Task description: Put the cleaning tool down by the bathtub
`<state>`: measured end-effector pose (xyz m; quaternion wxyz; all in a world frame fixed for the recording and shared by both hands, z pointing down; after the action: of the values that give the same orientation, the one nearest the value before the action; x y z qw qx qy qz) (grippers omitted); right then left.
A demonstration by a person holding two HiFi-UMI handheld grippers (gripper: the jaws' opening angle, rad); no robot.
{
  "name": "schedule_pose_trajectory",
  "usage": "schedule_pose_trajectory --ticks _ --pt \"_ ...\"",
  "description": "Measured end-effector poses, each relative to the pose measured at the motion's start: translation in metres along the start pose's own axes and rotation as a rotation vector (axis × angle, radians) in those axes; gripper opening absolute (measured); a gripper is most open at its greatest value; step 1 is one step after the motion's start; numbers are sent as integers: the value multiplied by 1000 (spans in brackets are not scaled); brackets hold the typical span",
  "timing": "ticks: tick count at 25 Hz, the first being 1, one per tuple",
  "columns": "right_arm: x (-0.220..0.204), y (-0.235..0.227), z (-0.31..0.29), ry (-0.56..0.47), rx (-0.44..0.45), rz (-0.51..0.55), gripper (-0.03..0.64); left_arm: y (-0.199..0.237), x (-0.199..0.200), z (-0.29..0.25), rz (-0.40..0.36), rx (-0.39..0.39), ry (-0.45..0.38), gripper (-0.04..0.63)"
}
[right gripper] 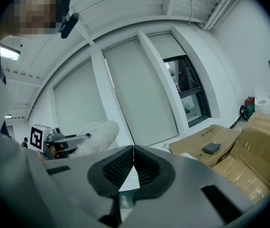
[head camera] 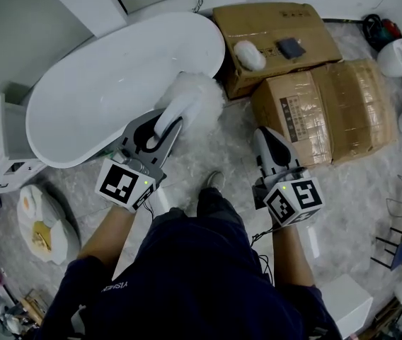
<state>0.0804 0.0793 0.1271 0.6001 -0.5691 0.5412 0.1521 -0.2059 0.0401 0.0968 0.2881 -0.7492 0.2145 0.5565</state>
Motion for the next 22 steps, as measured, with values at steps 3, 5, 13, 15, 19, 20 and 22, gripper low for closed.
schedule_pose_trajectory --ticks 3,5,13,15,19,20,22 --pt "6 -23 -8 7 -2 -7 3 -1 -5 -26 4 -11 22 107" --pt "8 -37 -14 16 -12 -16 3 -2 -10 -43 4 -24 40 108" --pt "4 -89 -47 46 -30 -33 3 6 -34 -106 -7 -58 92 108" --pt "0 -102 -56 55 -34 -33 3 7 -44 -121 -9 -71 111 108" --pt "-14 -132 -72 61 -58 -56 3 5 -74 -156 -13 -111 162 108" --pt "-19 -141 -76 59 -66 -63 3 4 -84 -166 -14 -124 175 108" --pt "-32 -159 -84 56 -82 -78 3 2 -106 -188 -18 -156 201 109"
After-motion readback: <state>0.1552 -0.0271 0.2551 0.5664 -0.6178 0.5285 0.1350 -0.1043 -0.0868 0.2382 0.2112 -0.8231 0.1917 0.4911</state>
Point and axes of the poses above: the fingertips, and each gripper's own axes: z backward along the fingers, y to its left, x out of its top, the point moved 10 cm from there along z, backward along the fingers, and after that the axes turned 11 degrees about -z, right-handed, at the moved point
